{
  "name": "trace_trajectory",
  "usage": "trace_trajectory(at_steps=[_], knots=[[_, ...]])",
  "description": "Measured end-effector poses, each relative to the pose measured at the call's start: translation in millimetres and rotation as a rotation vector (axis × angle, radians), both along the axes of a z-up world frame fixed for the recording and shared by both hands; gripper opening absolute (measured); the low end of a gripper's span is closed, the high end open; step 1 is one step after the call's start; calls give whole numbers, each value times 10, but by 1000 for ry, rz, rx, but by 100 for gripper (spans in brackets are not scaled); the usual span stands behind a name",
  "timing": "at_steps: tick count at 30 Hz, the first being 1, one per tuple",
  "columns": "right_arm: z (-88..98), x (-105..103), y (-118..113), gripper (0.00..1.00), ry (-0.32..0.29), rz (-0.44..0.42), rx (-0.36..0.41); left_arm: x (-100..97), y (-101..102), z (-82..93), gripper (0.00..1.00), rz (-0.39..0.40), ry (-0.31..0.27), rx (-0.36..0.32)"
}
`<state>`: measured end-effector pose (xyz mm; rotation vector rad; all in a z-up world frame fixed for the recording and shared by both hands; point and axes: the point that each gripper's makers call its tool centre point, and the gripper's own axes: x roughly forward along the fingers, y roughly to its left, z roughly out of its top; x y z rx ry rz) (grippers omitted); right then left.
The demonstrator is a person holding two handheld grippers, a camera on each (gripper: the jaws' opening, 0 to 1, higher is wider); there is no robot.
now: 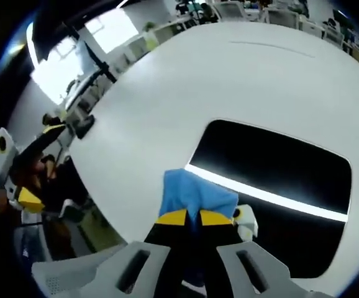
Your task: Wipe the mirror surface with the cleaning cloth until all visible marks leave the cleaned area.
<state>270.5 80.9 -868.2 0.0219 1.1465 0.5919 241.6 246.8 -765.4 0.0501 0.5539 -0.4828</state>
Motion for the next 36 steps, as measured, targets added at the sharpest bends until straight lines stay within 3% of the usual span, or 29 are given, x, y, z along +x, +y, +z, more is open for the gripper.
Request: trace_trajectory(at_steps=[7,18,36], knots=[[5,84,8,0,20,-47,14,0,17,6,100,-2,0,-1],[-1,427,35,0,47,-77,41,-56,85,-48,100,13,15,-2],[-15,1003,69,0,18,-66,23,-47,82,-98,100,21,38,-7]])
